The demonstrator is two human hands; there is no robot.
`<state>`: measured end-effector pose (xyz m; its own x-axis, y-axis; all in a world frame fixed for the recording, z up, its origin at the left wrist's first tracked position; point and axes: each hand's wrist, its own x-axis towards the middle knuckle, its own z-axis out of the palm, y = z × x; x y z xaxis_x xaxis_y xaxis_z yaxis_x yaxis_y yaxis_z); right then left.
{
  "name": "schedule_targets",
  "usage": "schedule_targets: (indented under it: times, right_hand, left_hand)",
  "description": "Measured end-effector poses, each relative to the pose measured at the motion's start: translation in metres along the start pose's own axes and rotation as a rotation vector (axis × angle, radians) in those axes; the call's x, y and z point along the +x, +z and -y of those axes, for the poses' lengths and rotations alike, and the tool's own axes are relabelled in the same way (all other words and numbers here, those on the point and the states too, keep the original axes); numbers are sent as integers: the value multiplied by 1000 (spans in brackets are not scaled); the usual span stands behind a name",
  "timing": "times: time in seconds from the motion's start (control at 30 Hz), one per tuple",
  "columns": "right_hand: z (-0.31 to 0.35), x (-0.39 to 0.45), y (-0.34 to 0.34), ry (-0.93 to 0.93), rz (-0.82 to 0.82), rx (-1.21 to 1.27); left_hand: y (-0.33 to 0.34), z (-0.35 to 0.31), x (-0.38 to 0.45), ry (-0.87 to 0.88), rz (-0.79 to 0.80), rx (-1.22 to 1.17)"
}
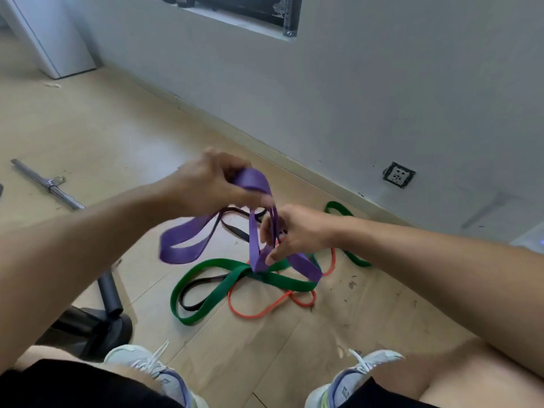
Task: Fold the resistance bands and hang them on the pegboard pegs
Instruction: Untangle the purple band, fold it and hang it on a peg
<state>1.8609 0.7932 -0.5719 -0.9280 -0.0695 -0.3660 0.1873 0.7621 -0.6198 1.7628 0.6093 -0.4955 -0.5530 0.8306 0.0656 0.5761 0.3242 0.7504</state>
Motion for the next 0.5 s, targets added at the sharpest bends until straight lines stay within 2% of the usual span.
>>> schedule_targets:
  times: [0.13,0.2,0.3,0.4,0.5]
  right_hand:
    - [-24,6,1,76,-68,128]
    - [-31,9,-6,79,-144,149]
    - [-37,7,-19,92,-311,189]
    - [-35,-1,-35,80,-435,279]
    - [-14,-8,-46,-2,-468,284]
  left_hand:
    - [-12,-7,-2,19,-208,-372]
    - [-17,7,0,-26,-228,-417]
    - [-24,44,2,-208,-143,-179]
    - [-25,79,-2,-426,47,192]
    - [-15,85,-6,-503,201,302]
